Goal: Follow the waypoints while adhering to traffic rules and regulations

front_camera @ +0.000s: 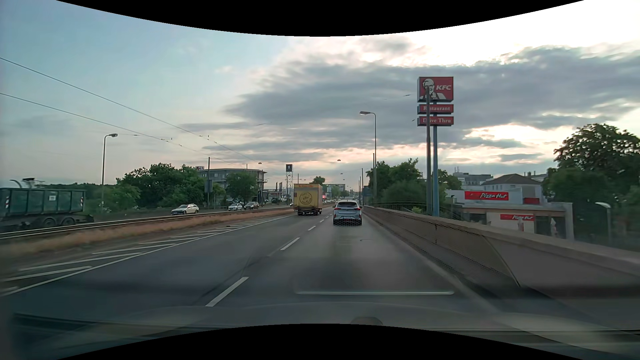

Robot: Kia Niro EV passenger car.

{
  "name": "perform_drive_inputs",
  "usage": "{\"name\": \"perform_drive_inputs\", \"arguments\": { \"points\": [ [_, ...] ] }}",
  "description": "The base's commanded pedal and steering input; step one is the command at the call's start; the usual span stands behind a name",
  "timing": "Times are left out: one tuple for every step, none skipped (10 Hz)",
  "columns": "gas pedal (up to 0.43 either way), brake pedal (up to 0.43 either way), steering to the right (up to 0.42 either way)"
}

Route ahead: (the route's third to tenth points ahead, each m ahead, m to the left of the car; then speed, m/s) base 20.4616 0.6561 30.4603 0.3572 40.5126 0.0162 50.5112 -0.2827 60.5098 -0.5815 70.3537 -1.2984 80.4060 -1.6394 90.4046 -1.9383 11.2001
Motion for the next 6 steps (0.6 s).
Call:
{"name": "perform_drive_inputs", "arguments": {
  "points": [
    [0.059,0.000,0.010],
    [0.059,0.000,0.010],
    [0.059,0.000,0.009],
    [0.059,0.000,0.009],
    [0.059,0.000,0.007],
    [0.059,0.000,0.005]
  ]
}}
